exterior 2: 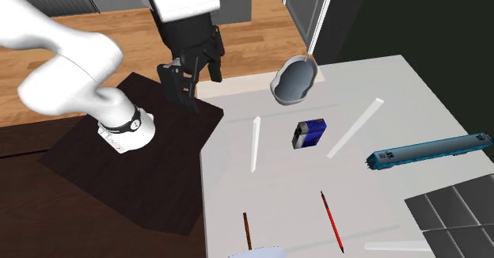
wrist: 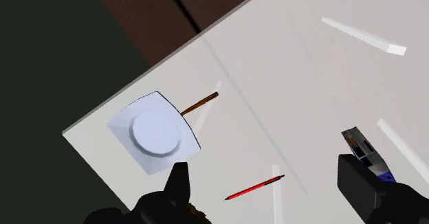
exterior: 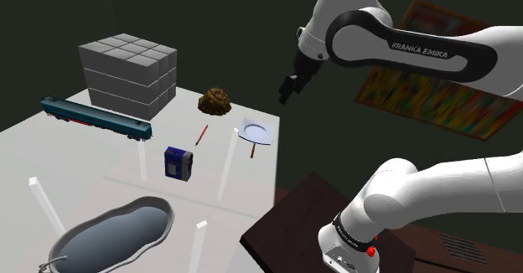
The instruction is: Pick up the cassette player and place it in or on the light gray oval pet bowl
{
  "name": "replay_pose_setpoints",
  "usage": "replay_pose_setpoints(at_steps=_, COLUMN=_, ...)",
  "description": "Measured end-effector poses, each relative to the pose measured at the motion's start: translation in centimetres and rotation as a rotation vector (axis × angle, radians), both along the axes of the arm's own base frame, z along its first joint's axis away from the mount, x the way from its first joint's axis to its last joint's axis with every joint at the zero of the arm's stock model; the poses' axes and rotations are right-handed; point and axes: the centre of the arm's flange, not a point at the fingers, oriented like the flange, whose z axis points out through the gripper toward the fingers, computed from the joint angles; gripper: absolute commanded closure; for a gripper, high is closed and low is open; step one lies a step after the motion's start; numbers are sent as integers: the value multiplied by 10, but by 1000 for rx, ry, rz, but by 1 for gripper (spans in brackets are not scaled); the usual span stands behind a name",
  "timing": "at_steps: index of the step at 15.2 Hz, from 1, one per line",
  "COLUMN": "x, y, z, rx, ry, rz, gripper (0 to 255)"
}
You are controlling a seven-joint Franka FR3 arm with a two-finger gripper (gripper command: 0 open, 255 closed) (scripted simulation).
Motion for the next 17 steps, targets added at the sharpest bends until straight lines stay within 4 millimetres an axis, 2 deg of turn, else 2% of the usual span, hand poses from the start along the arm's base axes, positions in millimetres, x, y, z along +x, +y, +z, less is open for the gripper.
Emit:
replay_pose_setpoints(at_steps=4, x=31, y=21, z=-37, rx=10, ry=18, rz=6, gripper=0)
replay_pose_setpoints(at_steps=17, x=122, y=108, z=-161, rx=43, ry=80, rz=27, gripper=0)
